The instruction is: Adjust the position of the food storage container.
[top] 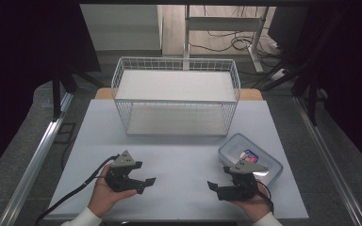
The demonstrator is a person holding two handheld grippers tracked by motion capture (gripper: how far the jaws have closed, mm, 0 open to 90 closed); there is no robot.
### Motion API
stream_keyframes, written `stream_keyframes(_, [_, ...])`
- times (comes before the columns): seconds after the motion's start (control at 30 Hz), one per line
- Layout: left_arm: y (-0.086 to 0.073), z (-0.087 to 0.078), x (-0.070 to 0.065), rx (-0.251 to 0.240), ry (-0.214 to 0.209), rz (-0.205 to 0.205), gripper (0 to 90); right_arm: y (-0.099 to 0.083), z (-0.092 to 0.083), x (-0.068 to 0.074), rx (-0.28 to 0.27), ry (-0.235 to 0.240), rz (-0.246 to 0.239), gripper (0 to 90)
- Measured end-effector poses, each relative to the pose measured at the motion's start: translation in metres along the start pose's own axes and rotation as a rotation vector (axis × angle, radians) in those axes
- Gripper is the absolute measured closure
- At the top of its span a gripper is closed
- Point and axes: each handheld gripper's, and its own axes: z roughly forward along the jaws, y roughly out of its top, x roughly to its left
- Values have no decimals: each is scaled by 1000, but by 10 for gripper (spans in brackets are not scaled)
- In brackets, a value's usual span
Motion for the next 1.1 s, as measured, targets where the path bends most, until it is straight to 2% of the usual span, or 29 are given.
stream_keyframes(0.13, [-1, -1, -2, 1, 3, 2, 190, 2, -1, 0, 0, -8, -6, 157])
stream_keyframes(0.23, [-3, -1, -4, 13, 14, 18, 188, 6, 1, 1, 2, -19, 2, 142])
stream_keyframes(0.4, [-6, -4, -6, 20, 10, 11, 186, 10, 2, 5, 13, -15, -6, 142])
stream_keyframes(0.47, [-7, -6, -7, 17, 10, 12, 185, 12, 2, 6, 16, -15, 10, 145])
stream_keyframes(0.57, [-8, -8, -8, 21, 16, 15, 184, 15, 2, 6, 18, -24, 10, 149])
stream_keyframes(0.8, [-8, -5, -5, 23, 17, 10, 184, 17, 7, 4, 33, -7, -3, 192])
stream_keyframes(0.83, [-8, -4, -5, 24, 17, 8, 184, 18, 6, 2, 25, -6, -6, 220])
stream_keyframes(1.0, [-7, -5, -2, 23, 26, 2, 184, 21, 3, -2, 18, -5, -9, 250])
stream_keyframes(1.1, [-6, -7, -2, 5, 27, -6, 183, 25, -2, -9, 17, 9, -3, 297])
